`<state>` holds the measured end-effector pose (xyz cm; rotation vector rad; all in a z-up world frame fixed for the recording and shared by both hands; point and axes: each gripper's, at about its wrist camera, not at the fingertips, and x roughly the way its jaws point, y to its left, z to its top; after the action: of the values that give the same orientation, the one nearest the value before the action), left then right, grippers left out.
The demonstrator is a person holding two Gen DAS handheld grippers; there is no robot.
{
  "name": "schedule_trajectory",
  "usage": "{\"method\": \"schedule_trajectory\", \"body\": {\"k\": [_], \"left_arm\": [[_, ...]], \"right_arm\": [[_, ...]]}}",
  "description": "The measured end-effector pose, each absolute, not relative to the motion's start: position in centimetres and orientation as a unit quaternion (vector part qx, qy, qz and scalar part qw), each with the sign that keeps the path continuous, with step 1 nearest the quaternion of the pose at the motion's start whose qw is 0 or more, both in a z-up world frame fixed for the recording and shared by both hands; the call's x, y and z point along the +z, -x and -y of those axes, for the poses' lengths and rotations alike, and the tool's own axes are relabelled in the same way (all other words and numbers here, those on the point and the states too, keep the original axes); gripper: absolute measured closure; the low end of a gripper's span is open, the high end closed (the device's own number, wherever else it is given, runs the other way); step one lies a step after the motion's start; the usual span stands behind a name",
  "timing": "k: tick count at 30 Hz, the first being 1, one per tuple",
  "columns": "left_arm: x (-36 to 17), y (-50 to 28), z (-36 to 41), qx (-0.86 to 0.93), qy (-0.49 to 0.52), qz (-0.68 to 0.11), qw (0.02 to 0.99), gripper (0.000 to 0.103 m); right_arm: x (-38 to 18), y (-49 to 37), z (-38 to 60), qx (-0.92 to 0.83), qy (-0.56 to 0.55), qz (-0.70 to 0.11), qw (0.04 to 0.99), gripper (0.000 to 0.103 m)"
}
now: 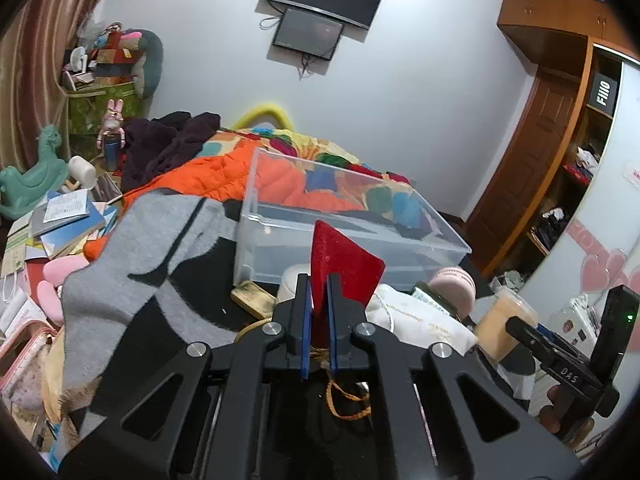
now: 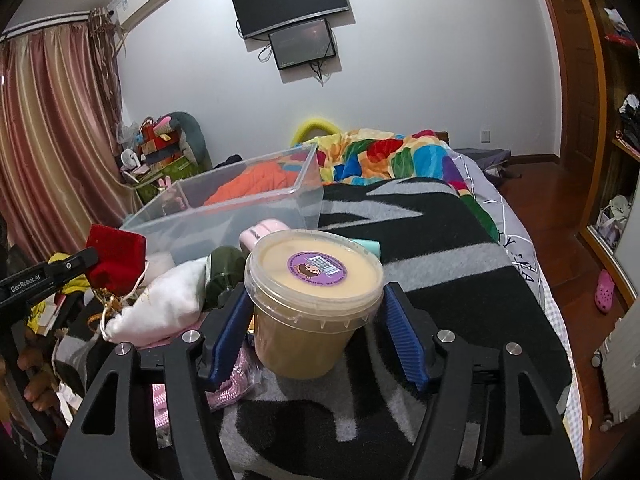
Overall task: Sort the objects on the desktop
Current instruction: 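Carry the red pouch and cream tub over the clear plastic box with both tools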
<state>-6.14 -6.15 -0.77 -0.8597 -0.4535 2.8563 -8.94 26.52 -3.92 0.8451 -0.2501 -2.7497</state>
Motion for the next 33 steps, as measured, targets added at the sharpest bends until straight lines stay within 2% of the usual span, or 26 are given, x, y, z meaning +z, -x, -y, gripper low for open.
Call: {"method": "schedule_trajectory", "body": {"k": [12, 17, 18, 20, 22, 24, 29, 33], "left_arm": [[2.6, 5.1, 6.7, 0.959, 0.246, 0.120, 0.078, 0.101], [2.4, 5.8, 7.1, 0.951, 0.273, 0.111, 0.091, 0.100], [2.0, 6.0, 7.2, 0.948, 0.284, 0.109, 0.091, 0.097], [1.2, 6.5, 7.2, 0.941, 0.308, 0.098, 0.096, 0.081], [-0.2, 6.8, 7.0, 0.936, 0.330, 0.086, 0.093, 0.044], [-1.2, 7.0, 6.7, 0.933, 0.340, 0.073, 0.096, 0.033], [-3.3, 8.3, 5.5, 0.916, 0.378, 0.061, 0.118, 0.016], [-4.1, 9.7, 4.3, 0.909, 0.396, 0.056, 0.117, 0.014]], "right_arm": [[-0.1, 9.6, -26.4, -0.953, -0.256, 0.079, 0.140, 0.040], [0.6, 10.2, -25.6, -0.953, -0.255, 0.068, 0.149, 0.040], [0.6, 10.1, -25.5, -0.952, -0.255, 0.068, 0.152, 0.040], [0.8, 10.3, -25.4, -0.950, -0.257, 0.071, 0.161, 0.040], [0.9, 10.6, -25.1, -0.949, -0.260, 0.068, 0.164, 0.040], [1.0, 10.8, -24.8, -0.949, -0.262, 0.062, 0.166, 0.040], [1.2, 11.0, -24.3, -0.945, -0.267, 0.053, 0.181, 0.040], [1.2, 11.2, -23.8, -0.945, -0.269, 0.046, 0.180, 0.040]]}}
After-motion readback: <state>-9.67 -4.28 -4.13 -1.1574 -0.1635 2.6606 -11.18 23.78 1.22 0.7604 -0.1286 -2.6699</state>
